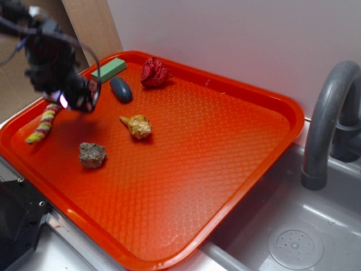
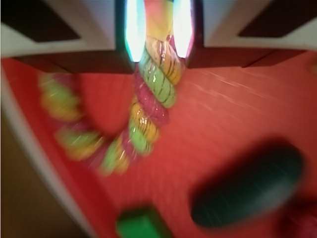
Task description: Grab the multicolored rope.
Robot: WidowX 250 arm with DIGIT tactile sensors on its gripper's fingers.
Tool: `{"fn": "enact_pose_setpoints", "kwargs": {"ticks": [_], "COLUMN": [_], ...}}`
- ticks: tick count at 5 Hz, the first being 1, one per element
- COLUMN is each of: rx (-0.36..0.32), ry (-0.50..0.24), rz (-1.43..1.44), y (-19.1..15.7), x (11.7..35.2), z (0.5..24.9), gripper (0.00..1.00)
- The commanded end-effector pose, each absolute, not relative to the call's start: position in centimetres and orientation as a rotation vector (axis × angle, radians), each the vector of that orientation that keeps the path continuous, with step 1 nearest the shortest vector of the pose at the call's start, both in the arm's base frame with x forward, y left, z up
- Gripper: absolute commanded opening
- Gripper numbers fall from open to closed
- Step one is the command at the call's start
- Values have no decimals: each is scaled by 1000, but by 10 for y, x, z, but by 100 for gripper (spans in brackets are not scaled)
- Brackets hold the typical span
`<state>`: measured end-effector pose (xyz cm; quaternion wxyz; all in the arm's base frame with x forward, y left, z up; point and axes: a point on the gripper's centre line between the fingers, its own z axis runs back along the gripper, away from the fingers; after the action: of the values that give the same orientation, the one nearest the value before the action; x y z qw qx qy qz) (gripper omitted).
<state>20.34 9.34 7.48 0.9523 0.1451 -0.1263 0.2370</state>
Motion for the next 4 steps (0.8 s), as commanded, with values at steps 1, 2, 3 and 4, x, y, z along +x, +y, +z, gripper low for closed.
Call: {"fn": "enact_pose_setpoints", "kwargs": {"ticks": [1, 2, 3, 4], "rx": [244, 203, 183, 165], "ry": [-252, -243, -245, -250], "rz": [376, 345, 323, 284], "y": [61, 42, 34, 26], "x": [229, 232, 229, 228], "z": [173, 214, 250, 270], "gripper": [0, 0, 0, 0]}}
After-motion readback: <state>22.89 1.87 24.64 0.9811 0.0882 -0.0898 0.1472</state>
